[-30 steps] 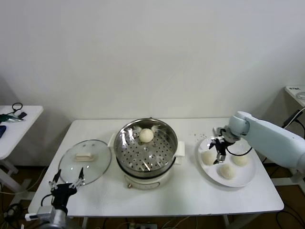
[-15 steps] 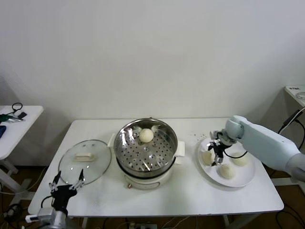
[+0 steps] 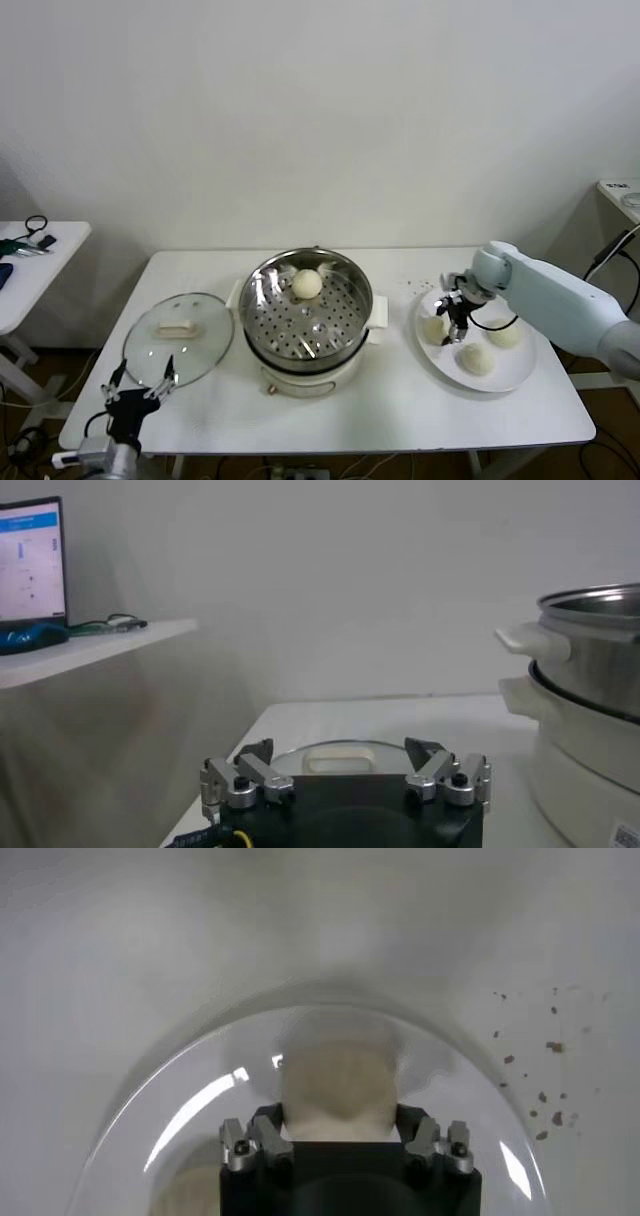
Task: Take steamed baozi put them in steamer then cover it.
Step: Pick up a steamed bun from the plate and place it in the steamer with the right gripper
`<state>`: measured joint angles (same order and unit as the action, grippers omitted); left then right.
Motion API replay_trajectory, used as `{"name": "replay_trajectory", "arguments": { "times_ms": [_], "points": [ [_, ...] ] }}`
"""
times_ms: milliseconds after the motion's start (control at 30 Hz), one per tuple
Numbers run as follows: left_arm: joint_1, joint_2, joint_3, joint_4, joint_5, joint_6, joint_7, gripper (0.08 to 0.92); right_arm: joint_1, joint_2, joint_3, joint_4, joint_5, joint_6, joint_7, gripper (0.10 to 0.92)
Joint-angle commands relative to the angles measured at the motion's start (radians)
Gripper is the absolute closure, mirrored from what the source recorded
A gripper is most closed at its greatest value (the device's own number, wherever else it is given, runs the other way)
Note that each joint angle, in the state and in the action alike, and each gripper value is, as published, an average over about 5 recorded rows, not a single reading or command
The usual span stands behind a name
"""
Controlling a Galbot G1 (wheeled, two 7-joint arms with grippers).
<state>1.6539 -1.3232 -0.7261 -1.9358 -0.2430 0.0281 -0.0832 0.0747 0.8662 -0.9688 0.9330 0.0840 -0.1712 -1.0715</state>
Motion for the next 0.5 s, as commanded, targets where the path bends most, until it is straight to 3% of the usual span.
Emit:
{"name": "replay_trajectory", "arguments": {
  "times_ms": [33,267,500],
  "points": [
    [0.003,-0.001,-0.001,-0.003,0.0,0.0,0.0,0.177,0.078,-0.026,-0.044,0.027,0.081,-0.006,0.012,0.321],
    [0.013,-0.004,0.003,-0.019,0.004,0.0,0.0,0.177,0.35,-0.046,-0.227,0.095,0.303,-0.031,0.024,0.321],
    [0.02,0.008,0.029,-0.033,0.011,0.002,0.001,0.177,0.579,0.039,-0.348,0.105,0.481,-0.058,0.022,0.32]
  ]
}}
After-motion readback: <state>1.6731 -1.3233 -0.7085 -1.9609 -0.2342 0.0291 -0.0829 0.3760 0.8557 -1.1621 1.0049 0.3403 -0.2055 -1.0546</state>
